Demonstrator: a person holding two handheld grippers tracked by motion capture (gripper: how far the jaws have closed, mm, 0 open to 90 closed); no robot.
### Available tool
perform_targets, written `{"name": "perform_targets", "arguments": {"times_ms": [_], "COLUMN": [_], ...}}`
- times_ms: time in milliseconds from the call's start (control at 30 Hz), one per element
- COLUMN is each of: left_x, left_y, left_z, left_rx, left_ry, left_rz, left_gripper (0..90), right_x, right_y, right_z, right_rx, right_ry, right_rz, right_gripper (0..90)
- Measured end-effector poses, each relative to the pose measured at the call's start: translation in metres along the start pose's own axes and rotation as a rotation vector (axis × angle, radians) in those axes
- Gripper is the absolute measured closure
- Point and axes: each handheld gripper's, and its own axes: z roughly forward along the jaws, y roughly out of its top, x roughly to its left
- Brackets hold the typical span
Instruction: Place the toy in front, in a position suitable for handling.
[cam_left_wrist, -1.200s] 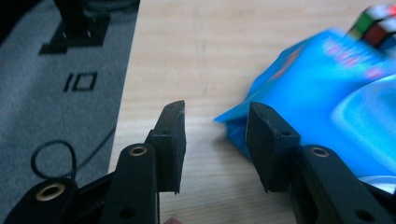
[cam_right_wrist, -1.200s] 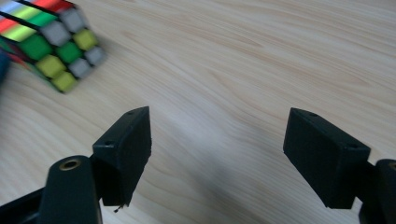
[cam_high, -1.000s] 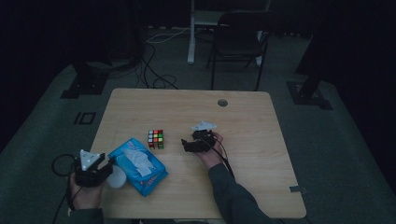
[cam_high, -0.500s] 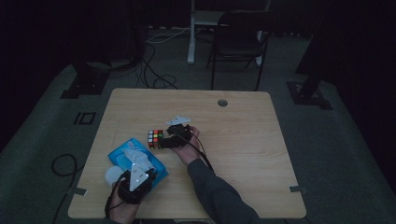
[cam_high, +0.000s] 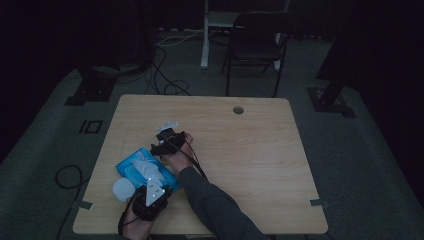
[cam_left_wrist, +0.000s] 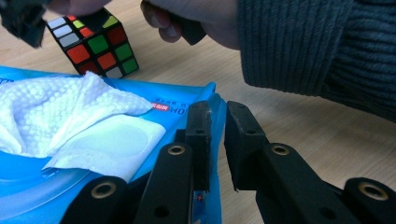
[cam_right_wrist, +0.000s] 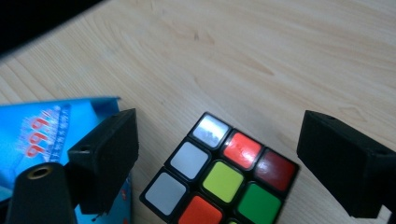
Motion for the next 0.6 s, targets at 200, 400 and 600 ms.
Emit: {"name": "perform_targets", "arguments": {"times_ms": [200,400,600], "left_x": [0.003,0.006,0.007], "left_y": [-0.005,-0.010,-0.015], "left_z": [-0.002,-0.007,-0.014], "left_rx": [0.008,0.011,0.016], "left_ry": [0.010,0.015,0.026], "left_rz": [-0.015,-0.030,-0.029], "left_gripper": [80.9,81.0,81.4], "right_x": [-0.001,-0.011,-0.012], "right_y": [-0.007,-0.012,-0.016], "right_z": [0.006,0.000,0.006], "right_rx": [0.070,0.080,0.110], "right_ry": [-0.019,0.022,0.042], "right_rz": [-0.036,-0.037,-0.043], "right_gripper": [12.5,16.0,23.8]}}
